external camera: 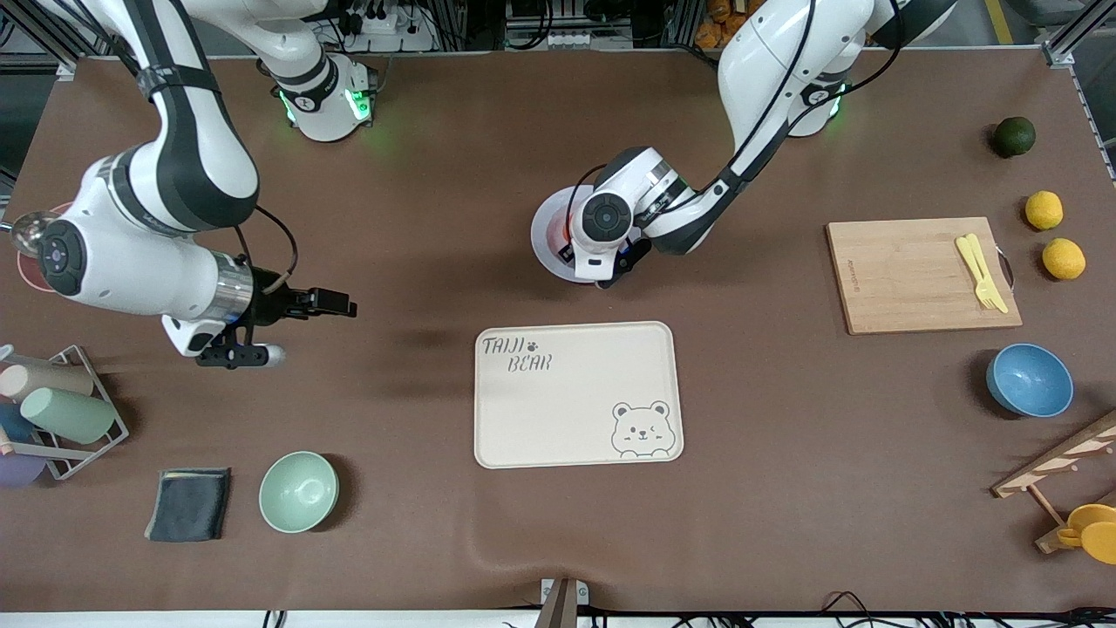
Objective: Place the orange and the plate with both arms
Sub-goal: 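Lift the orange with the left gripper and lower it onto the plate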
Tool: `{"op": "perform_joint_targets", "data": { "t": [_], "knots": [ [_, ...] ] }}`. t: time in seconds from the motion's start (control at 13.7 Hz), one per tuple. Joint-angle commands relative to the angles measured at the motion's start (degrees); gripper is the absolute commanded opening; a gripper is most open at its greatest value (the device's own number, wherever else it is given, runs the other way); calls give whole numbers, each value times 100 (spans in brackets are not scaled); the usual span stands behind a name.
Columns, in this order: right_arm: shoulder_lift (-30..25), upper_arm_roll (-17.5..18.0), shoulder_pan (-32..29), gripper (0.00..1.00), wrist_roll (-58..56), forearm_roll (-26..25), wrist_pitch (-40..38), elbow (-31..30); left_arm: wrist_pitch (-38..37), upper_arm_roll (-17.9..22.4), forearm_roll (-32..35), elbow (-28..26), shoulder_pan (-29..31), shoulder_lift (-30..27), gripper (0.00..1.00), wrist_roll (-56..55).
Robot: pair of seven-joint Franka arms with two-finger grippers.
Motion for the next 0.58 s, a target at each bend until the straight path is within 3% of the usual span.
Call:
{"op": "perform_joint_targets", "data": {
  "t": [0.0, 0.29, 0.51],
  "knots": [
    [22, -6, 80, 100, 86, 304, 66, -10, -62, 6, 142, 78, 55, -241, 100, -131],
    [-14, -6, 107, 100, 95, 314, -75, -19, -254, 24, 168, 384, 370, -979, 100, -87],
    [4, -6, 107, 100, 86, 314, -31, -10, -1281, 15, 780, 1402, 722, -1130, 100, 18]
  ]
}}
